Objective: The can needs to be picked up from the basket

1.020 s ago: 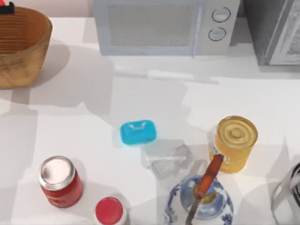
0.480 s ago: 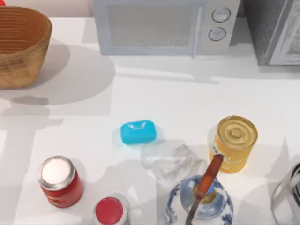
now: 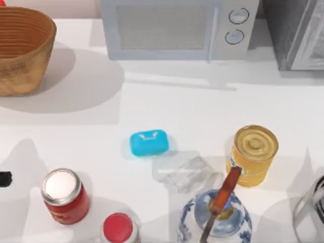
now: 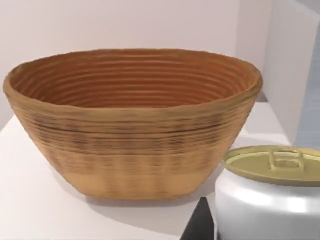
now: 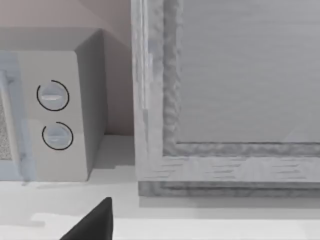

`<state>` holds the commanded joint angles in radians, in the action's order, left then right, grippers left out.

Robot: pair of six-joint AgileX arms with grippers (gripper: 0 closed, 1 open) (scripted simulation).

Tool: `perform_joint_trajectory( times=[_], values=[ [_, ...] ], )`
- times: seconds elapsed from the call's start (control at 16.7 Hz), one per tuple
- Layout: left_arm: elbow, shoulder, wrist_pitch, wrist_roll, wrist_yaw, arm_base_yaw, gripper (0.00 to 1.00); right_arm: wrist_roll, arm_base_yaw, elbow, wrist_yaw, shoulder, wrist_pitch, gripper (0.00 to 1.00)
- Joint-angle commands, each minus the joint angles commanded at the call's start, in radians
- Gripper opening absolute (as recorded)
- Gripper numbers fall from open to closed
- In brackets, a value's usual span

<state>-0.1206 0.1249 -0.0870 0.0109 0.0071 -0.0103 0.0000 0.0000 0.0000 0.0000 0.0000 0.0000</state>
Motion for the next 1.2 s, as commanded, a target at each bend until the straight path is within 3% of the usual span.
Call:
perform_joint_trajectory(
  times=[0.24, 0.72, 0.96, 1.2],
  values=[
    [0.117, -0.121, 0.084, -0.011, -0.007, 0.010, 0.00, 0.000, 0.000, 0.000, 0.000, 0.000, 0.000, 1.00],
    [0.099, -0.090, 0.107, -0.007, 0.012, 0.010, 0.00, 0.000, 0.000, 0.000, 0.000, 0.000, 0.000, 1.00],
    [-0.013, 0.095, 0.228, 0.001, 0.127, 0.029, 0.00, 0.000, 0.000, 0.000, 0.000, 0.000, 0.000, 1.00],
    [-0.188, 0.440, 0.415, 0.006, 0.323, 0.066, 0.00, 0.000, 0.000, 0.000, 0.000, 0.000, 0.000, 1.00]
  ],
)
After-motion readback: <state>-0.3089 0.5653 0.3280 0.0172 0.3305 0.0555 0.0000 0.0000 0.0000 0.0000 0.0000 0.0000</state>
